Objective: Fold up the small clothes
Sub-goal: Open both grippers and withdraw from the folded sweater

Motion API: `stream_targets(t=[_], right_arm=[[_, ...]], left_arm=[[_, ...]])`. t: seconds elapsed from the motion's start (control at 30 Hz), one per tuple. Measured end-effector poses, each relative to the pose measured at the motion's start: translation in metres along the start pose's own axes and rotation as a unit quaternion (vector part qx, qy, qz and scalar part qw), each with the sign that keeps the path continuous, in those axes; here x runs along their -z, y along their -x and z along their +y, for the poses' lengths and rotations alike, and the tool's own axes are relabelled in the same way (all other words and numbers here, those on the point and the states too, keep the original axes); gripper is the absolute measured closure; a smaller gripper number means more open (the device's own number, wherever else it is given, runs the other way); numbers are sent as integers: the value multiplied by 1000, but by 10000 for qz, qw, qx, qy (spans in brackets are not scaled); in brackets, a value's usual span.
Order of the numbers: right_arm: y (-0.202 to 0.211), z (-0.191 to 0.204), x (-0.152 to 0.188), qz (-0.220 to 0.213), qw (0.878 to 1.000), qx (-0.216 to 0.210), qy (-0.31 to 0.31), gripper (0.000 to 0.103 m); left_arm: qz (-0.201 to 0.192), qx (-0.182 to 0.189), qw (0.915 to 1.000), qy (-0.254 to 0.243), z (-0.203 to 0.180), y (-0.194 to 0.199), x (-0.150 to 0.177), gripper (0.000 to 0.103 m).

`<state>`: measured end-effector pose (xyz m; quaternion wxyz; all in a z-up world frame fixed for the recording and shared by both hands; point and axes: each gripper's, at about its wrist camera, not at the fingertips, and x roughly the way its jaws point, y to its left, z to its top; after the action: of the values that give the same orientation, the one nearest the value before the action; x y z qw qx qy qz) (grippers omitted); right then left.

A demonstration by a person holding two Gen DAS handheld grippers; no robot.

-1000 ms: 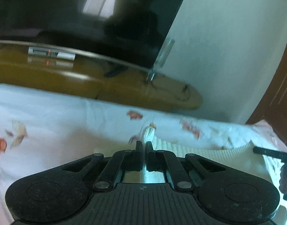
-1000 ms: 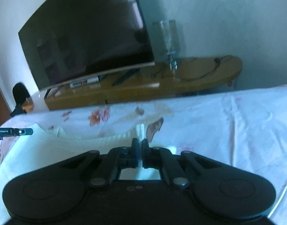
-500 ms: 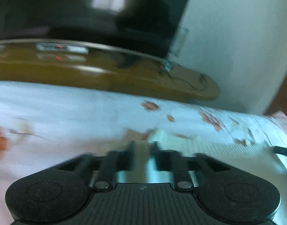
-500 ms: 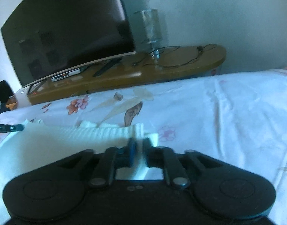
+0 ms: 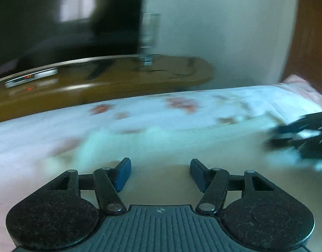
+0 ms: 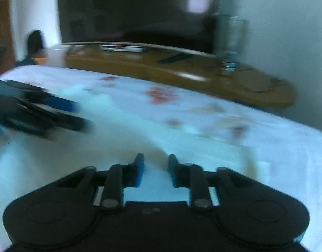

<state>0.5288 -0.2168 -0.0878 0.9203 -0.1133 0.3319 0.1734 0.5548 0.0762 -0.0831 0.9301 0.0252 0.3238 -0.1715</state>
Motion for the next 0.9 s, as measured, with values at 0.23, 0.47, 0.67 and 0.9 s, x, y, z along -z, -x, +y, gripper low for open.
stream_targets(t=[0.23, 0.47, 0.67, 0.9], right_arm=[[20, -84, 25, 80, 9921, 454, -1169, 64], [57, 0, 18, -236, 9971, -506, -514, 73], [43, 40, 35, 24, 9995, -292, 126, 73], [79, -11, 43, 169, 9971, 533, -518, 74]], left_arm=[[-187, -278, 9985, 429, 17, 17, 1, 41], [-192, 546, 9978, -311, -65, 49, 20, 40], [-109, 363, 9980, -498, -72, 52, 45, 40], [-155, -229, 9996, 100, -32, 95, 59, 40]])
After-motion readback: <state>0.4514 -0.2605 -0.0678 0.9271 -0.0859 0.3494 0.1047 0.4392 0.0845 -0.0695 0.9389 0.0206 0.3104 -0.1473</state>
